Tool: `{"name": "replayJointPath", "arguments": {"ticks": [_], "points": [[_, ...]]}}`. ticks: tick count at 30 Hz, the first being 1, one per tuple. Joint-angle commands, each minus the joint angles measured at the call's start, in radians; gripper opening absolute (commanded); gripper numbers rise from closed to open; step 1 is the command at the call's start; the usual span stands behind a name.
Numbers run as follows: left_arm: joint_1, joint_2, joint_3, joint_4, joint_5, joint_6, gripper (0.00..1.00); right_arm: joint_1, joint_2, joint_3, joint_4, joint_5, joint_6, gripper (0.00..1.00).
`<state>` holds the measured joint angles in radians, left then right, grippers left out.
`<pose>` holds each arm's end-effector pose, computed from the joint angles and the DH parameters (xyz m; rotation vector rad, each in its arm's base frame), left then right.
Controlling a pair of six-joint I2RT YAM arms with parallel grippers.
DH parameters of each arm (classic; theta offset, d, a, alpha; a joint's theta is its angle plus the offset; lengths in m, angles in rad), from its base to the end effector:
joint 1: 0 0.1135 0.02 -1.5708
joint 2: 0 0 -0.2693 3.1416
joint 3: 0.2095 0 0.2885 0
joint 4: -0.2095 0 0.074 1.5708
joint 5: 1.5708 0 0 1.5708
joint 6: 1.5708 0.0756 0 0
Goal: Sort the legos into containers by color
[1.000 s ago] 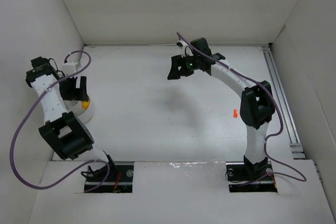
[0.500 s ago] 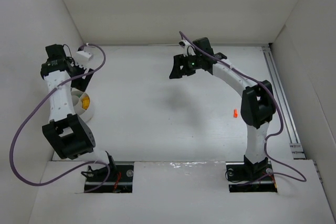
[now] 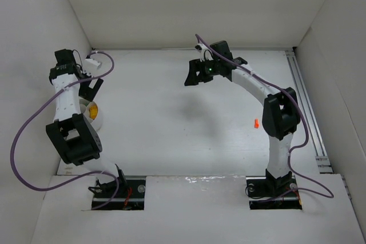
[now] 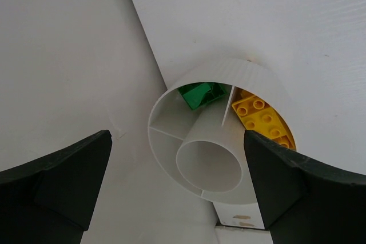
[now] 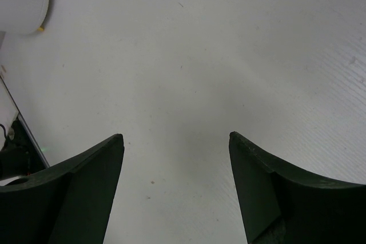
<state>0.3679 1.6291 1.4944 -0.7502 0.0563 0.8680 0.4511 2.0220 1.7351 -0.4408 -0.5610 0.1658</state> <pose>0.3916 0.1464 0.2882 0.6462 2.4279 0.4620 0.4578 0.2664 0.2417 -0.6291 2.2634 0.9567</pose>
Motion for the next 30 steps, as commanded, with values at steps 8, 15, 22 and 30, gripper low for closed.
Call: {"name": "replayJointPath", "arguments": {"ticks": [8, 15, 22, 30], "points": [[-0.024, 0.024, -0.019, 0.049, -0.090, 0.020, 1.00, -0.008, 0.017, 0.052, 0.013, -0.019, 0.008, 0.79], [-0.024, 0.044, -0.019, 0.040, -0.099, 0.020, 1.00, -0.008, 0.035, 0.061, 0.004, -0.010, 0.008, 0.79], [-0.024, 0.075, -0.019, 0.022, -0.099, 0.029, 1.00, -0.017, 0.044, 0.080, -0.006, -0.010, 0.008, 0.79], [-0.024, 0.103, -0.019, 0.012, -0.099, 0.029, 1.00, -0.017, 0.063, 0.098, -0.015, -0.001, 0.008, 0.79]]}}
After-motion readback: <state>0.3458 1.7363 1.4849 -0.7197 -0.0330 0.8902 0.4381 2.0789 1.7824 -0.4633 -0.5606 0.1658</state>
